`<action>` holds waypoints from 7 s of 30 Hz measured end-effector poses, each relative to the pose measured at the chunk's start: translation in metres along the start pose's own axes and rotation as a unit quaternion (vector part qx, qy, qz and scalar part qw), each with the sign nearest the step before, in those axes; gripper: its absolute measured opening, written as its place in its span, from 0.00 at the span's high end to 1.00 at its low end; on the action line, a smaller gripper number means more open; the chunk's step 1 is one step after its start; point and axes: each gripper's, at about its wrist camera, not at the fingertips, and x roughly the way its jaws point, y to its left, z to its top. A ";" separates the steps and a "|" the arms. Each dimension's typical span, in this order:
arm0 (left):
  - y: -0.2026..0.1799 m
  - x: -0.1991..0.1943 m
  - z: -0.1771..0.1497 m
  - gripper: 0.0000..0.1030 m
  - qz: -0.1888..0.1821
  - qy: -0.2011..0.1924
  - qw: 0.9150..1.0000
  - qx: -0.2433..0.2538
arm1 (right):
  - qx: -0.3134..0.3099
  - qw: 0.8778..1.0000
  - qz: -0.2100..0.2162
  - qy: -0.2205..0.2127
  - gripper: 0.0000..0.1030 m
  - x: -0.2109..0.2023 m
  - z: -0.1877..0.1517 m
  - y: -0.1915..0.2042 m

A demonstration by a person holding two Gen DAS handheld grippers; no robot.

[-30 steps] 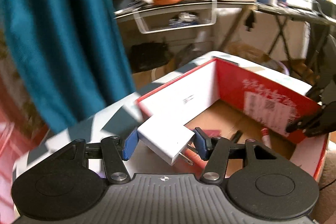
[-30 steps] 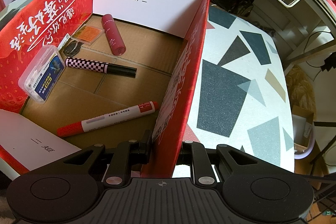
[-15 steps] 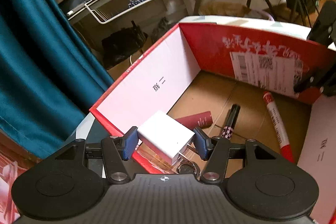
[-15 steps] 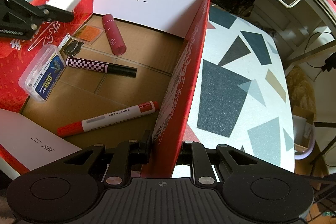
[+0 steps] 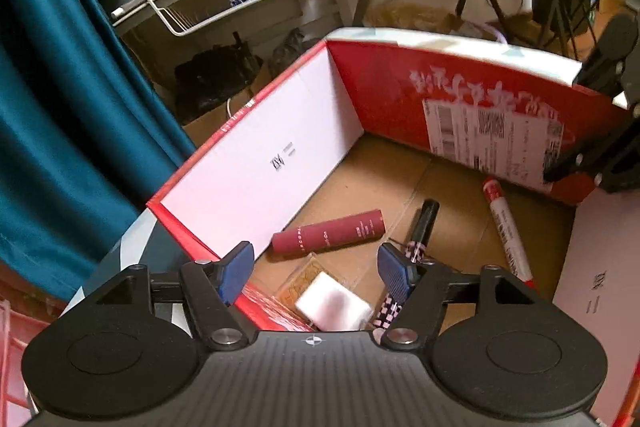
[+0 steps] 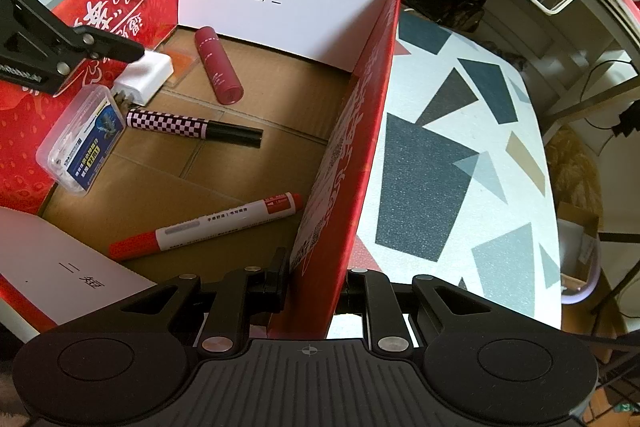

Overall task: Organize rigid objects
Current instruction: 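Carry the charger plug into the red box and release it, then move the left tool back down to the blue bottle, then close the left tool on the blue bottle's cap and lift it, then carry the blue bottle into the red box and release it, then move the left tool back down to the purple cylindrical case, then close the left tool across the purple case and lift it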

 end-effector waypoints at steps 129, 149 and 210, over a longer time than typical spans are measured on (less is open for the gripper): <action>0.006 -0.041 -0.008 0.68 -0.023 -0.063 0.996 -0.055 | -0.001 1.000 0.000 0.002 0.84 -0.001 0.000 0.002; 0.034 -0.028 -0.021 0.47 -0.063 -0.058 0.992 -0.093 | -0.002 1.000 0.002 0.002 0.84 -0.001 0.000 0.001; 0.058 -0.028 -0.147 0.09 0.043 0.052 0.950 -0.306 | 0.000 1.000 0.002 0.002 0.84 -0.001 0.001 0.002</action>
